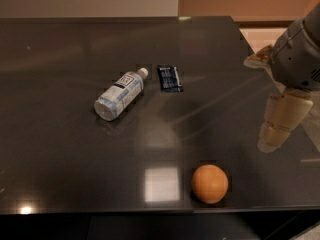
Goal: Move orange near blue plastic bottle
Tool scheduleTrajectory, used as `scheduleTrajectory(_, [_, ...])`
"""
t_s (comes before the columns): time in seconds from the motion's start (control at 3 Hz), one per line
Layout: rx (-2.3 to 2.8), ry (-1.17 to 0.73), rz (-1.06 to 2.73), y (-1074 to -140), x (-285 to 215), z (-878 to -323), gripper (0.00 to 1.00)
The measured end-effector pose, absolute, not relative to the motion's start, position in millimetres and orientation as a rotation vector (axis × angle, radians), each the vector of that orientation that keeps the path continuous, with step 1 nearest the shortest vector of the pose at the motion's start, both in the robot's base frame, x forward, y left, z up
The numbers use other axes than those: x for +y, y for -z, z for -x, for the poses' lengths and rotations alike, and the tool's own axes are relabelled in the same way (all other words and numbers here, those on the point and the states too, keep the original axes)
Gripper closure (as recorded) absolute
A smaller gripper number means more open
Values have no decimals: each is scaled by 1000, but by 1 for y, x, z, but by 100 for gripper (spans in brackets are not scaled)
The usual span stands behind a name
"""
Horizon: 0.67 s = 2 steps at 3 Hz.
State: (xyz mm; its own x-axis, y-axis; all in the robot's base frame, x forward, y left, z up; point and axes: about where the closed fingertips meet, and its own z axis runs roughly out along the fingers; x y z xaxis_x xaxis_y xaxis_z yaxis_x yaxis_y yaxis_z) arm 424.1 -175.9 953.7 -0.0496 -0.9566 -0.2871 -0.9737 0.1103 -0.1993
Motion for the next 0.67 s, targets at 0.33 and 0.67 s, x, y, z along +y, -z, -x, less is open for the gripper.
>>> scheduleTrajectory(0.33, [1942,-157,2020,-935,-154,-404,0])
scheduleTrajectory(0.67, [1798,-240,2141,-918,-133,-381,0])
